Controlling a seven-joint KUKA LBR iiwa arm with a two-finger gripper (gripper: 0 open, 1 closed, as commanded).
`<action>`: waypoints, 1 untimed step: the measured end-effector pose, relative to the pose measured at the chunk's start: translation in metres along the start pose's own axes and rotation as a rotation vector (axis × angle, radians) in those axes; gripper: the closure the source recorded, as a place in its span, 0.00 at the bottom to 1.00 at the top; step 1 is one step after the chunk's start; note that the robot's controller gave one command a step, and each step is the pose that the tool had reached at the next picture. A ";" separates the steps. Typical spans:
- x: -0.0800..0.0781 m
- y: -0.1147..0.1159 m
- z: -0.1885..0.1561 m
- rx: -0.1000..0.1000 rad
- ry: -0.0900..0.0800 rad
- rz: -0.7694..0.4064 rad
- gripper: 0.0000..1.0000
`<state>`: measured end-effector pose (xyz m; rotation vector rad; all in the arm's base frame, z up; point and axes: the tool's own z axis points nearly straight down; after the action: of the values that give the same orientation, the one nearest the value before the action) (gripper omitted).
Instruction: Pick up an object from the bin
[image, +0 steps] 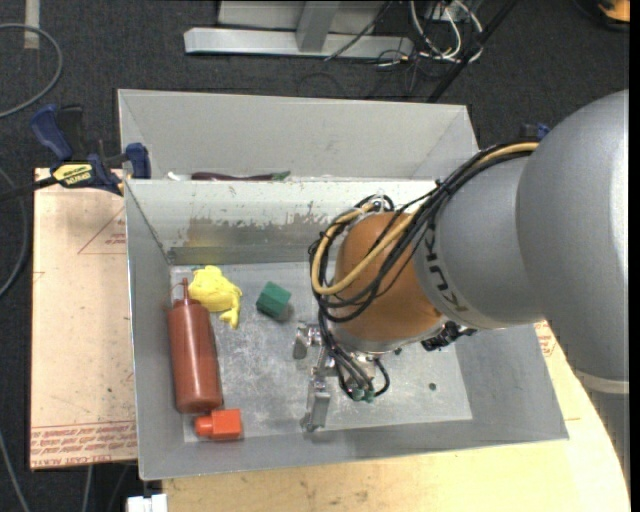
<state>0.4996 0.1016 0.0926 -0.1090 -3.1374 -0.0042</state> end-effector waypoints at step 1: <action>0.000 0.000 0.000 0.000 0.000 0.000 0.00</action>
Offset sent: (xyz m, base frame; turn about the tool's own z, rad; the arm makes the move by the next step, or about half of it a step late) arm 0.0179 -0.0790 0.0528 0.0800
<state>0.4996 0.1016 0.0926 -0.1091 -3.1374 -0.0044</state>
